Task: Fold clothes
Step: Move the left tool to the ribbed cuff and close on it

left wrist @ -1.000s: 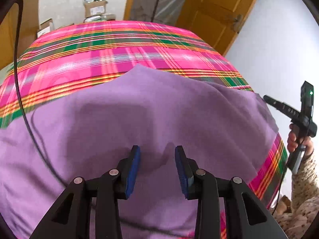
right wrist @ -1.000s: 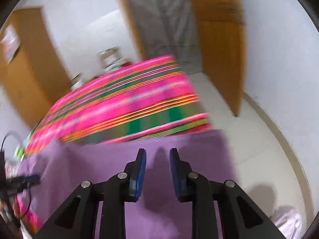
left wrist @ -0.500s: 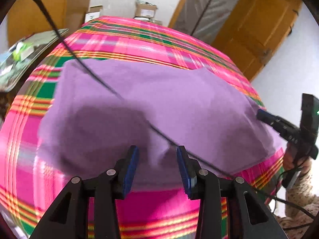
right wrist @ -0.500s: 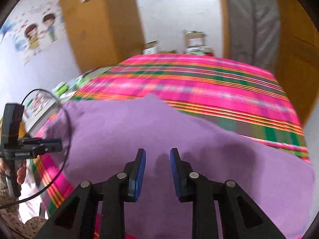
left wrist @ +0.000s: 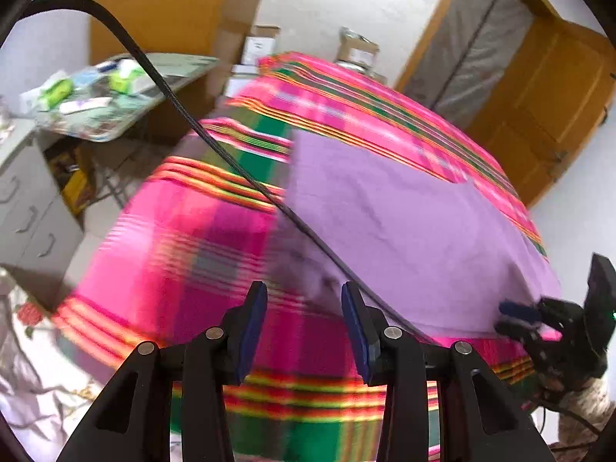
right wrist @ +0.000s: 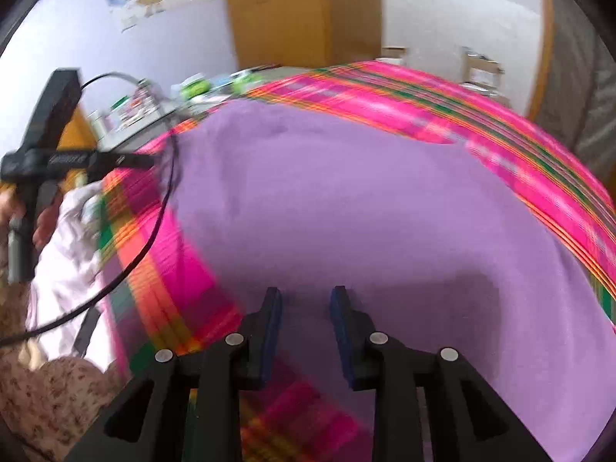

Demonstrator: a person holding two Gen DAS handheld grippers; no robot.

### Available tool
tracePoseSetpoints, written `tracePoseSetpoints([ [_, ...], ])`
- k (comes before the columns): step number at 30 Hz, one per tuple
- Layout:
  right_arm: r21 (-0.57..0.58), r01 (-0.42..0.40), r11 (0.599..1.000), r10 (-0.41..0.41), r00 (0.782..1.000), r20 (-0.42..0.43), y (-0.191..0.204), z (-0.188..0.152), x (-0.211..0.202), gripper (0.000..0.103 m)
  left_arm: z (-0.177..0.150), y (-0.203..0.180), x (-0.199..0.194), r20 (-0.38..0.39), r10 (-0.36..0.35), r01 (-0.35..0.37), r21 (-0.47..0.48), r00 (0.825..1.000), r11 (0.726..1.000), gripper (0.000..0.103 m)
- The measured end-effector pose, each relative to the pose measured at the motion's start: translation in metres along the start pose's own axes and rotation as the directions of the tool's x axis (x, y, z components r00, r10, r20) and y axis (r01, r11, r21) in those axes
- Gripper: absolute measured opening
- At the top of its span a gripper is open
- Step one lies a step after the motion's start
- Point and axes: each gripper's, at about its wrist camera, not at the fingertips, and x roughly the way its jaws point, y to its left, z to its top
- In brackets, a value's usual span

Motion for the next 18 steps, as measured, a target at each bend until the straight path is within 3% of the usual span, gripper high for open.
tracePoseSetpoints([
  [5, -0.108, -0.073, 0.991, 0.071, 0.997, -0.023, 0.032, 0.016, -0.004, 0.028, -0.003, 0.037, -0.028, 0.040, 0.015, -0.010, -0.128, 0.999, 0.992, 0.042],
  [9, -0.175, -0.098, 0.980, 0.099, 0.995, -0.001, 0.057, 0.037, -0.005, 0.028, -0.012, 0.048, -0.043, 0.059, 0.003, 0.007, -0.162, 0.998, 0.987, 0.042],
  [14, -0.270, -0.077, 0.960, 0.080, 0.997, 0.002, 0.094, 0.056, 0.019, 0.028, -0.010, 0.049, -0.042, 0.063, -0.067, 0.077, -0.173, 0.996, 0.982, 0.042],
  [18, -0.278, -0.074, 0.958, 0.077, 0.997, 0.000, 0.111, 0.066, 0.042, 0.028, -0.004, 0.048, -0.028, 0.036, -0.127, 0.131, -0.180, 0.991, 0.975, 0.042],
])
